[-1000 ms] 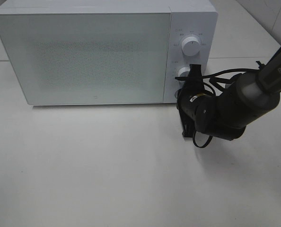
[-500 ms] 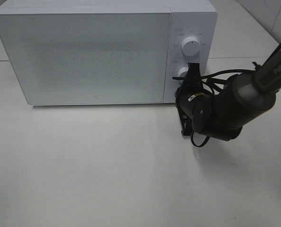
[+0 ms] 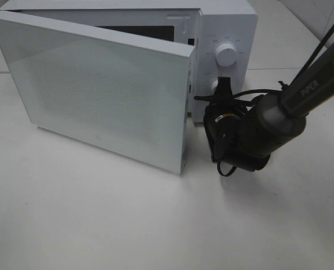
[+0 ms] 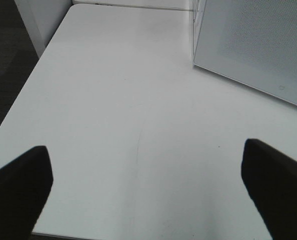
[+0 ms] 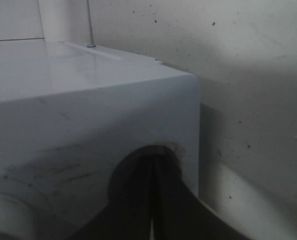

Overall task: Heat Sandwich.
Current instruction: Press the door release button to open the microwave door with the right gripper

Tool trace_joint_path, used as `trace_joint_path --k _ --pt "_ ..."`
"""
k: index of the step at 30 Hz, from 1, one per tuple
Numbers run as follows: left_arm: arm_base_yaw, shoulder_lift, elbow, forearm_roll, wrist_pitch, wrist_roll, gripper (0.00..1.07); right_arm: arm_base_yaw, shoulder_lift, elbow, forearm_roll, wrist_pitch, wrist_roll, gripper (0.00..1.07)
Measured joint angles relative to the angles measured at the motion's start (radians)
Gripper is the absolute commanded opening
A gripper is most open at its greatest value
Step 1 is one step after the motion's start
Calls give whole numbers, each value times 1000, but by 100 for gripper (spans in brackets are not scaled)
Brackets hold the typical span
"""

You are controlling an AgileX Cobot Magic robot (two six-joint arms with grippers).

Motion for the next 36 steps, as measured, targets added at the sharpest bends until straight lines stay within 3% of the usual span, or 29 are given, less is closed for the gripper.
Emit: trace_joint_path --k 36 --pt "0 0 0 0 0 0 98 5 -15 -27 69 96 -18 0"
